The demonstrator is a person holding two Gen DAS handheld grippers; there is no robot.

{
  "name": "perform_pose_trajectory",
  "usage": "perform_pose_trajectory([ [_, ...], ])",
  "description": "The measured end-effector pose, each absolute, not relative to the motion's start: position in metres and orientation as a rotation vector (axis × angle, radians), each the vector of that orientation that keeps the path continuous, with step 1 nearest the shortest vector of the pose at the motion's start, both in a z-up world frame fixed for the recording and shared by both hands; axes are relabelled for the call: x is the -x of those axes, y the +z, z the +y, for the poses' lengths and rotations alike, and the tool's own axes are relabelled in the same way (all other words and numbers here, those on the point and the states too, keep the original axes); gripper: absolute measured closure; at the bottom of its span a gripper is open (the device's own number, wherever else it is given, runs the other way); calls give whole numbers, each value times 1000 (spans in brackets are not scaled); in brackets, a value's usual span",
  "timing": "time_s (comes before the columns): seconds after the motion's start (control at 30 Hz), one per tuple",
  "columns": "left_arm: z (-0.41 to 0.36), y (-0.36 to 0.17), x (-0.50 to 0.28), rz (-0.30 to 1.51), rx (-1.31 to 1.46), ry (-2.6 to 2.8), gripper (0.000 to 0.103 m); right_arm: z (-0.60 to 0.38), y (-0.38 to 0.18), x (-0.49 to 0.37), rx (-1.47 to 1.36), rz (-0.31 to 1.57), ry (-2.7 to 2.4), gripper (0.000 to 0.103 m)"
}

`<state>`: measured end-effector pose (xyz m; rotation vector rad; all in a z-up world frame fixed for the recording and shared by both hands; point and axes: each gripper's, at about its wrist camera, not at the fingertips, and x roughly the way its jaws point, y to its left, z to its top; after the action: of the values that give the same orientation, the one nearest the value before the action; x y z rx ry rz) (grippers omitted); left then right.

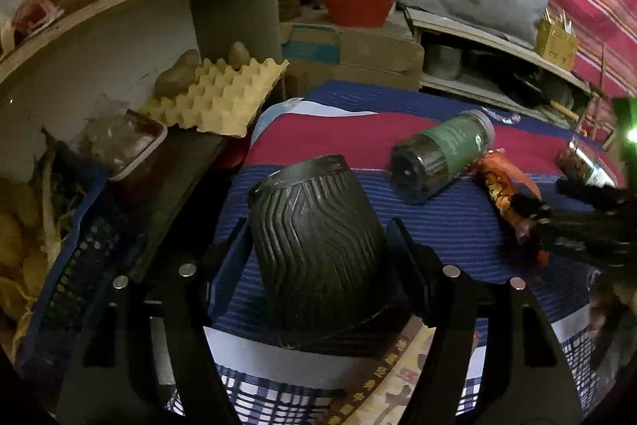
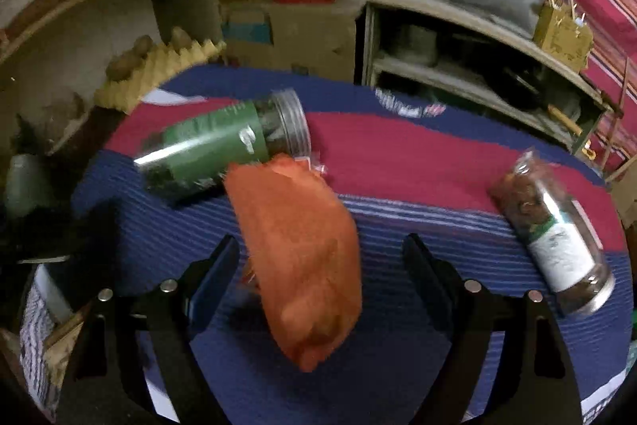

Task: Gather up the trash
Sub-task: 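Grasp the orange cloth bag and yellow snack packet with the right tool while the left tool holds the cup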

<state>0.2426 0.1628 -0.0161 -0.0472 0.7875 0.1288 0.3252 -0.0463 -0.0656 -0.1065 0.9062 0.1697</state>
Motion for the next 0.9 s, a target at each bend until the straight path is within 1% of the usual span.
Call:
perform_pose_trajectory([
  [0.2, 170, -15, -239, 778, 85, 131, 35, -40, -90, -337, 87, 980, 182, 21],
  [0.3, 172, -14, -240, 775, 104, 131, 35, -38, -92, -337, 104, 963, 185, 23],
  [0.4, 173, -14, -240, 770, 111, 136, 35, -40, -90, -339, 95, 963, 198, 38],
  [0.47, 174, -15, -241, 774, 119, 140, 35, -43, -88, -339, 82, 968, 214, 63],
  [0.53, 173, -15, -241, 777, 118, 143, 35, -45, -87, -339, 72, 971, 223, 69],
  [0.73, 165, -12, -240, 771, 96, 140, 35, -54, -85, -333, 83, 946, 222, 71],
  [0.9, 160, -9, -244, 764, 81, 131, 35, -75, -72, -322, 95, 910, 213, 71],
])
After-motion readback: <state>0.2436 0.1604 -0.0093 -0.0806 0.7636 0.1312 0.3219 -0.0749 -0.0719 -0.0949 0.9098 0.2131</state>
